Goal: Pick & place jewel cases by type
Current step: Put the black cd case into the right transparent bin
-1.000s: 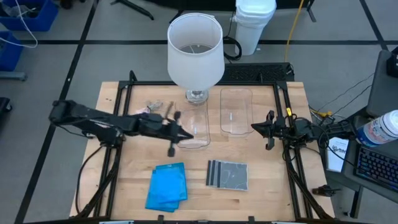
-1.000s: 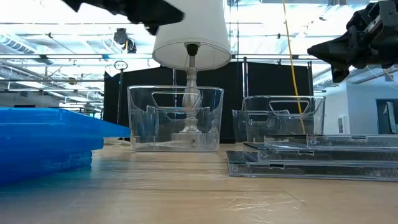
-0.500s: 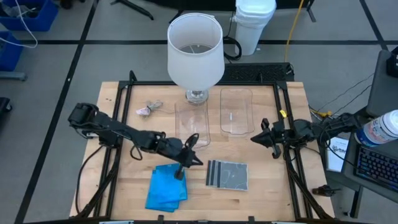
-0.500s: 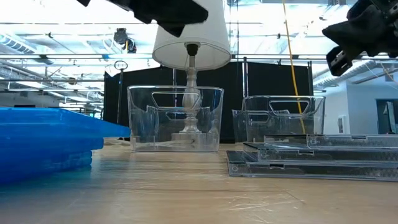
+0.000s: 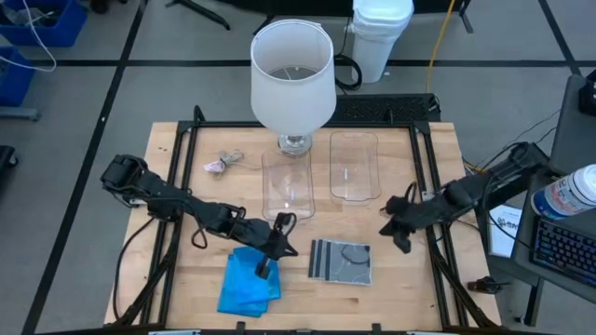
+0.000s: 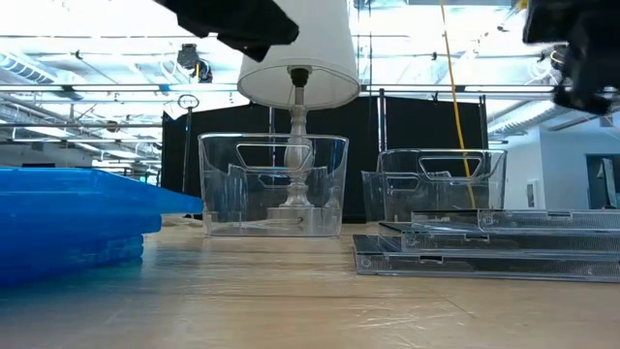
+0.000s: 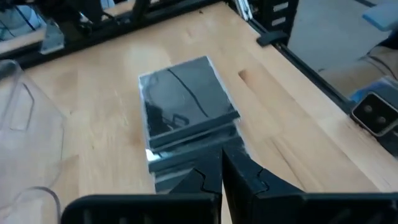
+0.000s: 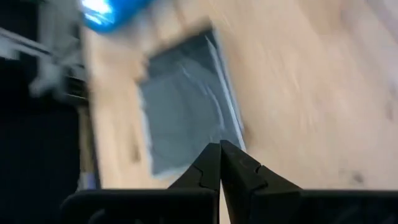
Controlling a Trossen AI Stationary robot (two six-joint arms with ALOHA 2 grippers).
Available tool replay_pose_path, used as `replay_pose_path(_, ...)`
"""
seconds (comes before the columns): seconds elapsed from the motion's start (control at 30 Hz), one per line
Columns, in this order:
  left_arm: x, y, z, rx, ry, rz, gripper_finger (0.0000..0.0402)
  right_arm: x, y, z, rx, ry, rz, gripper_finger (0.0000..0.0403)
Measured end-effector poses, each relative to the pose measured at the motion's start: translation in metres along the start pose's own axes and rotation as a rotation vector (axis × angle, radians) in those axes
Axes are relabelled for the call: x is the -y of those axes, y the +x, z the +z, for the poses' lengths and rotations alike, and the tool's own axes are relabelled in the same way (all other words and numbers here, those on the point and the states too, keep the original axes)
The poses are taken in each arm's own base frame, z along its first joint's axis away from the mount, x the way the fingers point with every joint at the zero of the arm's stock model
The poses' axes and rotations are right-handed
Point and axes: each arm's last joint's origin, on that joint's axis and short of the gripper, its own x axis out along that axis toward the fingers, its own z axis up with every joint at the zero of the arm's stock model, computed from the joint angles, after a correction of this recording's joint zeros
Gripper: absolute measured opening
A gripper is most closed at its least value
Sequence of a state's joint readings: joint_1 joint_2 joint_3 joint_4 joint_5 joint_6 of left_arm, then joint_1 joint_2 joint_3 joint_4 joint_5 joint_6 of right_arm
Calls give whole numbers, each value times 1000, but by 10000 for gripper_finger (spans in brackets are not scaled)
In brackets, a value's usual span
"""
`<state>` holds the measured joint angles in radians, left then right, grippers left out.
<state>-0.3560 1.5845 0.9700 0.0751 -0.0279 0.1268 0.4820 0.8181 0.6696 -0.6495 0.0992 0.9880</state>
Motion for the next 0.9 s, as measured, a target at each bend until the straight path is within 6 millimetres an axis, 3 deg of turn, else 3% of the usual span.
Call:
replay_pose_path(0.2,10,-1,-6,-62,59,-89,4,3,27,-22,-106,161,-103,0)
replay_pose_path(0.43,16,-1,-6,-64,74,-105,18,10,57,-49,-141,196,148,18)
replay_pose_path(0.6,18,-1,-7,-77,99,-107,4,33,74,-72,-154,310,226,61)
replay_pose_path(0.77,18,-1,-7,-78,101,-105,21,59,83,-88,-164,452,258,123)
replay_pose_path(0.9,18,-1,-8,-81,81,-106,24,55,82,-84,-86,492,347,165)
